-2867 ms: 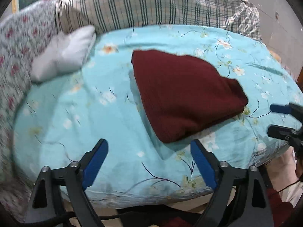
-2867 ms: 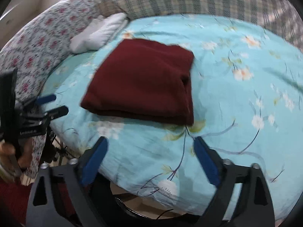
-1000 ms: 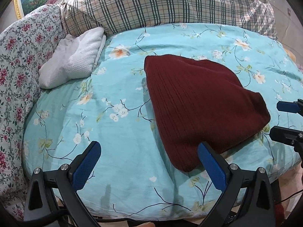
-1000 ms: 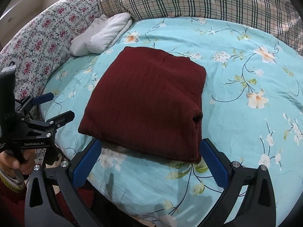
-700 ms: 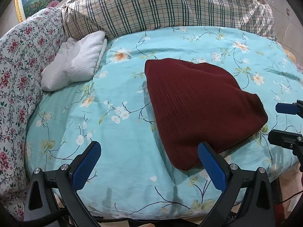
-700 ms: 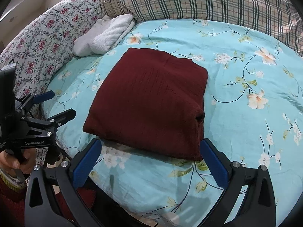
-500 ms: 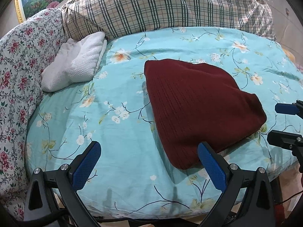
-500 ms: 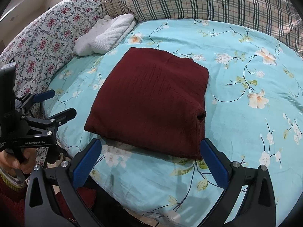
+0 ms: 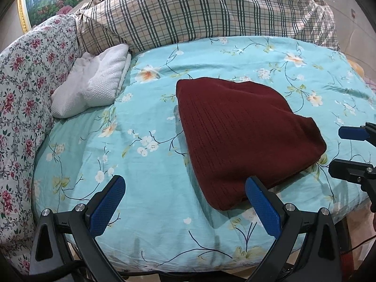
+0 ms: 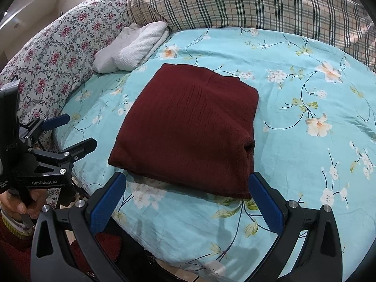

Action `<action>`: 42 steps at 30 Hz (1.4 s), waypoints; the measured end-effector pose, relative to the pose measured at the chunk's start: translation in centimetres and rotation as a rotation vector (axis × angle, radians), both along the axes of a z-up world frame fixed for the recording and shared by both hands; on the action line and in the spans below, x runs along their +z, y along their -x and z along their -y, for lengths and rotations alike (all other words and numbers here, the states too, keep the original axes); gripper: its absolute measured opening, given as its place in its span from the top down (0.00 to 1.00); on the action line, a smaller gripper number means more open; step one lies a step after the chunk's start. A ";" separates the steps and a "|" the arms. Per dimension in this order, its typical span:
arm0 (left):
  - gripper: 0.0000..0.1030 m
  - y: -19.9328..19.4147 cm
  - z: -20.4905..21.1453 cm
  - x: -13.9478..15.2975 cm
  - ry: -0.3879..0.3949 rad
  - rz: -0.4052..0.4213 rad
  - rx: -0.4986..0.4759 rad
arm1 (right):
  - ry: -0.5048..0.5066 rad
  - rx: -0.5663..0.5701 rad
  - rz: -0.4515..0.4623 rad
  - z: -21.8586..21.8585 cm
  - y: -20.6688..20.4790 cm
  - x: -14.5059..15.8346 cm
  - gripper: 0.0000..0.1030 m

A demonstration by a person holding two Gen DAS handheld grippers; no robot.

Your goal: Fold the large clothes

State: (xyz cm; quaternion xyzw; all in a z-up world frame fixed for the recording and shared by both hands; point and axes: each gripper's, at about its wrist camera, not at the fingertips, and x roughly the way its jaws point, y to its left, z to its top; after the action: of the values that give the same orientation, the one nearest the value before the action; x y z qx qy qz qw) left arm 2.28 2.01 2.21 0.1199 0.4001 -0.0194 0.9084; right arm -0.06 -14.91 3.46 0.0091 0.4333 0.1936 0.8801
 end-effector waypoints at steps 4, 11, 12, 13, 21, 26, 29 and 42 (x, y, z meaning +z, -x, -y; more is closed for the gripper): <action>0.01 0.1 0.1 0.0 0.000 0.002 0.000 | -0.001 0.000 0.000 0.0 0.0 0.0 0.00; 0.01 0.2 0.3 0.1 -0.002 0.010 -0.002 | 0.000 -0.003 -0.001 -0.3 0.2 0.0 0.00; 0.01 0.2 0.3 0.1 -0.004 0.010 -0.002 | 0.000 -0.003 -0.002 -0.3 0.2 0.0 0.00; 0.01 0.2 0.3 0.1 -0.005 0.010 -0.001 | 0.000 -0.004 -0.004 -0.3 0.2 0.0 0.00; 0.01 0.2 0.2 0.1 -0.004 0.010 -0.002 | 0.002 0.000 -0.007 -0.4 -0.1 -0.2 0.00; 0.01 0.2 0.2 0.2 -0.005 0.012 -0.001 | 0.001 0.001 -0.008 -0.4 -0.1 -0.2 0.00; 0.01 0.0 0.2 0.1 -0.014 0.016 0.000 | -0.002 0.001 -0.008 -0.4 -0.2 -0.1 0.00; 0.01 -0.1 0.5 0.2 -0.011 0.014 0.000 | -0.005 0.003 -0.006 -0.5 -0.4 0.2 0.00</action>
State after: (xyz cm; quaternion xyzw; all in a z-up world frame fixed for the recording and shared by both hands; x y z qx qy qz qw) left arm 2.37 1.47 2.42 0.1248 0.3940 -0.0163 0.9104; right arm 0.36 -14.44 3.66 0.0114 0.4355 0.1960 0.8785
